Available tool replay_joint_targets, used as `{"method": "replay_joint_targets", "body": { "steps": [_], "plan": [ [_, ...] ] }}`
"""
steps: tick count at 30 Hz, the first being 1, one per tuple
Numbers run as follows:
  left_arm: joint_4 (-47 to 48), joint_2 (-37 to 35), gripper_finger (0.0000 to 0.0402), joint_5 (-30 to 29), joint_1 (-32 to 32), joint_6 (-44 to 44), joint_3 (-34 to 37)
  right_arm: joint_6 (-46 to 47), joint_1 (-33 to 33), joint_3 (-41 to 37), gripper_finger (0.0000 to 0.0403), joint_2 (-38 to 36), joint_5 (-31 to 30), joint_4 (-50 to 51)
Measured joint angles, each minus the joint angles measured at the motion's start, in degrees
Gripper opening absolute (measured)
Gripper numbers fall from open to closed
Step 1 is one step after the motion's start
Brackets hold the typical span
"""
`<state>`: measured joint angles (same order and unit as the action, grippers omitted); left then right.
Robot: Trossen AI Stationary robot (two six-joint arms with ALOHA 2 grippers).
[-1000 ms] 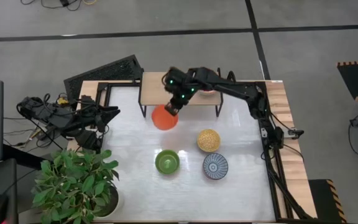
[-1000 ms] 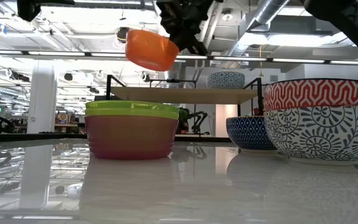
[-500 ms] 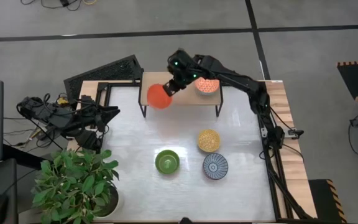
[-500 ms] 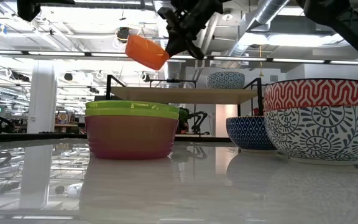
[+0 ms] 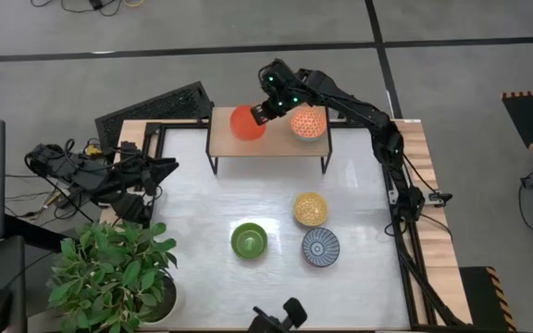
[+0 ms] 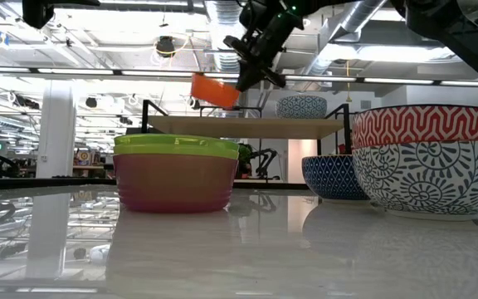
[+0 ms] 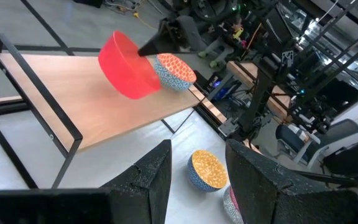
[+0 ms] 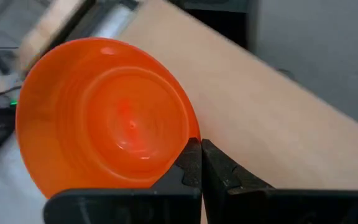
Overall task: Place and stack bowls onto a shelf
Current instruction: Put the orange bowl on the shelf, then stack the green bowl on top of the orange bowl on the shelf
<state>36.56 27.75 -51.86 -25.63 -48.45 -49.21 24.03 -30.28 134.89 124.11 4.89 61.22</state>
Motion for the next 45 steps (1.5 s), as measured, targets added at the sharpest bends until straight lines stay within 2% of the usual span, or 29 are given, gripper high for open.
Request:
{"method": "replay_joint_targets", "body": {
  "steps": [17, 24, 35, 45],
  "plan": [
    [0.0, 0.0, 0.0135, 0.0, 0.0, -0.7, 0.0, -0.7, -0.6, -1.2, 0.0017, 0.0, -2.0, 0.2],
    [0.0, 0.0, 0.0135, 0.0, 0.0, -0.7, 0.0, -0.7, -0.6, -1.2, 0.0041, 0.0, -2.0, 0.8],
    [0.0, 0.0, 0.0135, 0.0, 0.0, -0.7, 0.0, -2.0, -0.5, -1.2, 0.0044, 0.0, -1.8, 0.2],
    [0.1, 0.0, 0.0135, 0.0, 0.0, -0.3, 0.0, -3.1, -0.5, -1.2, 0.0093, 0.0, -1.8, -0.3]
  ]
}}
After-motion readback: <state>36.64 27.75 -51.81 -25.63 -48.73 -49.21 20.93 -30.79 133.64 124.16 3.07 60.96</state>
